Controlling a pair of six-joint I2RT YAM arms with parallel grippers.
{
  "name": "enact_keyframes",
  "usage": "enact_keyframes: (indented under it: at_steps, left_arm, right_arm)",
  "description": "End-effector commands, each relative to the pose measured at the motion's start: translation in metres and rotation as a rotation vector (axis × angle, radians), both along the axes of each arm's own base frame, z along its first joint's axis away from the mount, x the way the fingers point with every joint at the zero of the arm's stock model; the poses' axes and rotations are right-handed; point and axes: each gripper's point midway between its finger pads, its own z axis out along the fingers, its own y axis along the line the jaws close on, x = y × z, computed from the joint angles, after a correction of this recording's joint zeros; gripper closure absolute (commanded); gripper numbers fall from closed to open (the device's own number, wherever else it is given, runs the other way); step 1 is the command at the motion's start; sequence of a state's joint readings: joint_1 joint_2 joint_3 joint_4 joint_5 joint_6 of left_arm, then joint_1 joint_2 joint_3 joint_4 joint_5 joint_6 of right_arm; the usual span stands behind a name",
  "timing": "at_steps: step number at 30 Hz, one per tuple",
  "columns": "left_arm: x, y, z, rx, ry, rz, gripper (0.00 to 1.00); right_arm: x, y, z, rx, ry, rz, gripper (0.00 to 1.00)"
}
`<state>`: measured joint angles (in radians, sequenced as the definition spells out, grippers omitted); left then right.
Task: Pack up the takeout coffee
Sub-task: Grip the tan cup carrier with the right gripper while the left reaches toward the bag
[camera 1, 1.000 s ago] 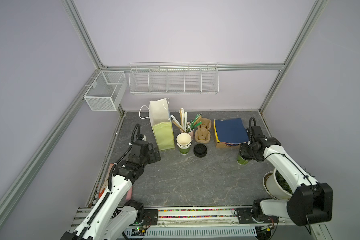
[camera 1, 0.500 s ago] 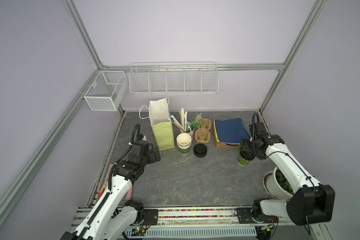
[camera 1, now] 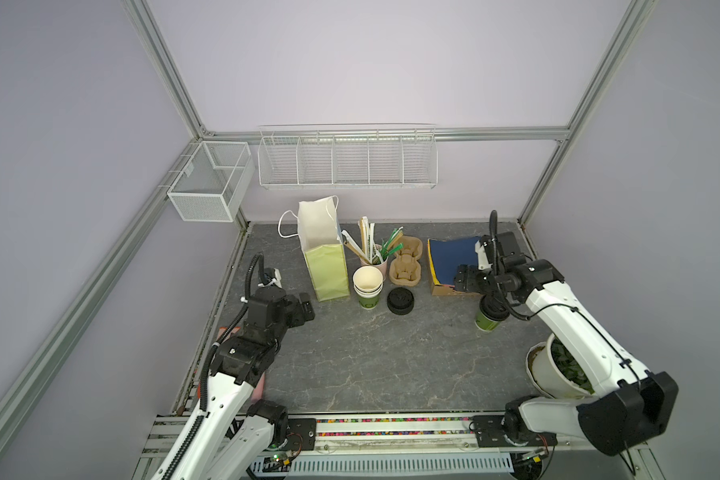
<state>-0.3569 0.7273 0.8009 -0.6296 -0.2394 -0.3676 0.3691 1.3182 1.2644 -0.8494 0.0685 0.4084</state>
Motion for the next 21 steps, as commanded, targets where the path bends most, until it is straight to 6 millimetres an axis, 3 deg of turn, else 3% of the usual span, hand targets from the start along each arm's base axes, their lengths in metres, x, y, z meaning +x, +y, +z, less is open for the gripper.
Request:
enact_keyframes:
  at_steps: [1, 3, 11, 15, 21]
  left_arm:
    - [0.005, 0.000, 0.043, -0.072, -0.110, 0.028, 0.01]
    - [0.008, -0.001, 0.060, -0.088, -0.125, 0.034, 0.01]
    - [0.051, -0.016, 0.083, -0.130, -0.030, 0.035, 0.01]
    - [0.067, -0.018, 0.084, -0.165, -0.015, 0.046, 0.01]
    - [0.089, -0.018, 0.081, -0.173, 0.032, 0.061, 0.03]
  right_arm:
    - [-0.019, 0.022, 0.008, 0.038, 0.001, 0.057, 0.08]
    - [-0.029, 0.028, 0.010, 0.038, -0.015, 0.082, 0.08]
    - [-0.058, 0.038, 0.005, 0.011, -0.033, 0.159, 0.07]
    - [-0.067, 0.038, -0.004, 0.005, -0.018, 0.179, 0.07]
    - [-0.079, 0.042, 0.002, 0.026, -0.059, 0.225, 0.07]
